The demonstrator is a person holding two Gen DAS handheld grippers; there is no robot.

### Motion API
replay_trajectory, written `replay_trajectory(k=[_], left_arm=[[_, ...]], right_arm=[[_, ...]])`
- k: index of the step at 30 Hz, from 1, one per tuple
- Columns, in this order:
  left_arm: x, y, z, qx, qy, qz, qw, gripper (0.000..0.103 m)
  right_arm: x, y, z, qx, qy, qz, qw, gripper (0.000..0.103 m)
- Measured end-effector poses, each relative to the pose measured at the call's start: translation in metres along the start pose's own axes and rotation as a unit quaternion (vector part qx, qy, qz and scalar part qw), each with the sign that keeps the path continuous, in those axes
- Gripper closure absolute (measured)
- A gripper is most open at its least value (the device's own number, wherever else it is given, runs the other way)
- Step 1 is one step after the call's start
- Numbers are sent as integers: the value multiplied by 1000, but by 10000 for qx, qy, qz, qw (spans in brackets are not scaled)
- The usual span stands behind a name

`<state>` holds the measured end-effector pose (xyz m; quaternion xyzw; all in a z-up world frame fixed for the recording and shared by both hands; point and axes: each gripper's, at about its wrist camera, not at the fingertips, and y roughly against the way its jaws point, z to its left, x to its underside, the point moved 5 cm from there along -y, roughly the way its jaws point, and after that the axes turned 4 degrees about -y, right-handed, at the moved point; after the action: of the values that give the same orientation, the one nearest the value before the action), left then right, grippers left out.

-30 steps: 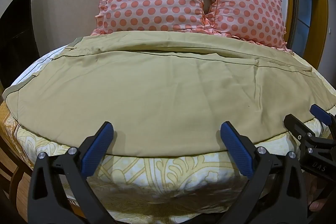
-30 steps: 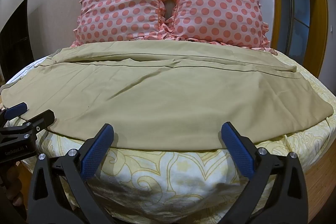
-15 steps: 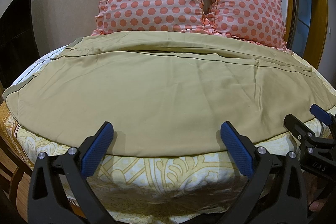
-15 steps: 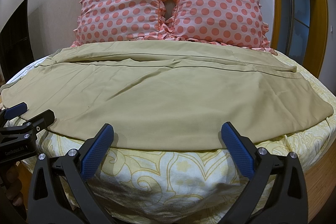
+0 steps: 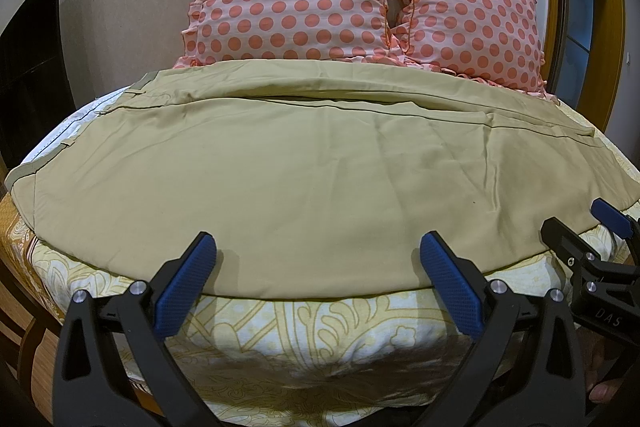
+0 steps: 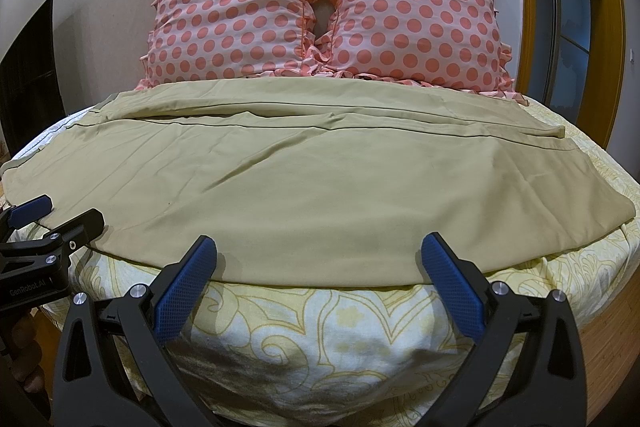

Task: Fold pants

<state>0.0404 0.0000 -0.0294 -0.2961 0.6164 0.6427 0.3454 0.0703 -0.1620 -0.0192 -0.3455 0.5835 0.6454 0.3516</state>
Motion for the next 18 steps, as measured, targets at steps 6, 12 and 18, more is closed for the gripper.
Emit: replay_trajectory(k=[6,12,18], left_arm=[[0,0,0,0,1,-2,10000,2],[0,0,0,-1,0,-3,10000,2],[0,0,0,-1,0,-6,10000,2]], right_arm=[[0,0,0,-1,1,-4,10000,1],[-1,1,1,-2,1,-6,10000,1],[-1,1,1,-2,1,-8,10000,1]])
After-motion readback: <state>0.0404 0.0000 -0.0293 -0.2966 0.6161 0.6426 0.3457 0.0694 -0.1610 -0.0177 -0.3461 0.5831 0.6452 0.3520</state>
